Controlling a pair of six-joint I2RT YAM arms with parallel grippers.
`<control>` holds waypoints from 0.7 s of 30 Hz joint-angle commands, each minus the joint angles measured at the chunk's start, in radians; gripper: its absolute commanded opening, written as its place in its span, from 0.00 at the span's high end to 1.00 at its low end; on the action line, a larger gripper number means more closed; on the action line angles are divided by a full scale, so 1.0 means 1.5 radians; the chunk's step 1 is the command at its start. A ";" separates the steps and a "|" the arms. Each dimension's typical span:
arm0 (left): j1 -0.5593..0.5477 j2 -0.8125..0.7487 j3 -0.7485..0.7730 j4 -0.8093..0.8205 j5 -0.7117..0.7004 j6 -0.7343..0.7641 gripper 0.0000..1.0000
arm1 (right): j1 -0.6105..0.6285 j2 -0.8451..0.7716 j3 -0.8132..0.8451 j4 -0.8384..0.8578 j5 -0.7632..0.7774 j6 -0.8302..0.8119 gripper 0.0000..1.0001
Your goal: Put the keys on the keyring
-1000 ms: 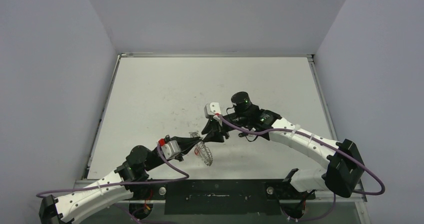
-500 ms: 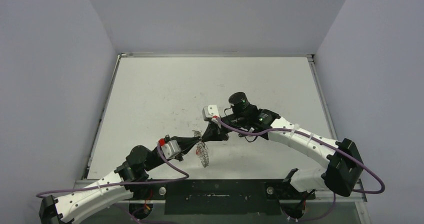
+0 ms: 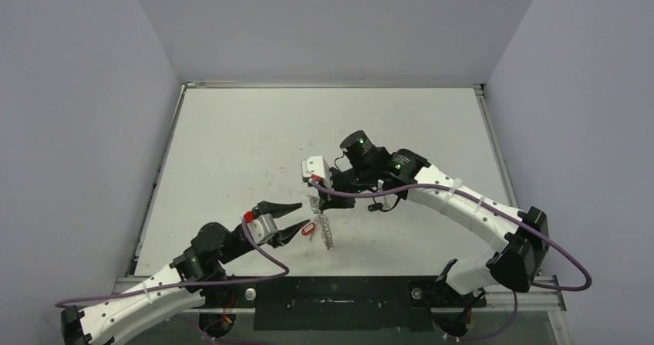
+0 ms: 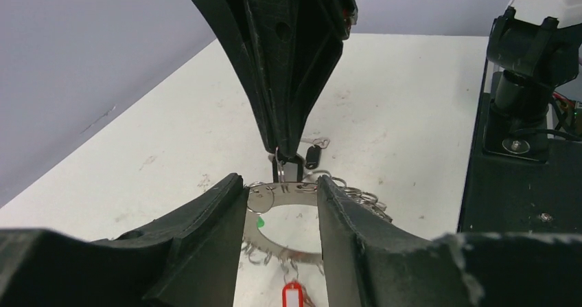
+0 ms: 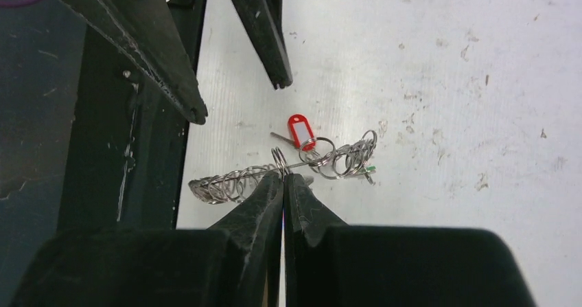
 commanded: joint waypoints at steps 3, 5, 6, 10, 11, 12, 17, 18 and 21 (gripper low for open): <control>-0.002 -0.008 0.083 -0.148 -0.030 0.031 0.58 | 0.042 0.031 0.081 -0.117 0.088 -0.029 1.00; -0.002 -0.002 0.097 -0.178 -0.029 0.034 0.58 | 0.048 0.038 0.083 -0.113 0.088 -0.022 1.00; -0.002 0.003 0.103 -0.188 -0.027 0.034 0.58 | 0.050 0.042 0.084 -0.108 0.087 -0.018 1.00; -0.002 0.032 0.113 -0.190 -0.010 0.034 0.58 | 0.055 0.048 0.082 -0.082 0.078 -0.004 1.00; -0.002 0.043 0.115 -0.191 -0.006 0.034 0.59 | 0.054 0.050 0.082 -0.076 0.077 0.000 1.00; -0.002 0.054 0.117 -0.191 0.000 0.034 0.60 | 0.054 0.051 0.083 -0.070 0.077 0.005 1.00; -0.002 0.119 0.133 -0.188 0.018 0.026 0.61 | 0.054 0.057 0.084 -0.048 0.079 0.025 1.00; -0.002 0.130 0.135 -0.185 0.019 0.023 0.61 | 0.055 0.059 0.084 -0.047 0.079 0.026 1.00; -0.002 0.154 0.135 -0.164 0.019 0.021 0.61 | 0.055 0.063 0.084 -0.044 0.075 0.029 1.00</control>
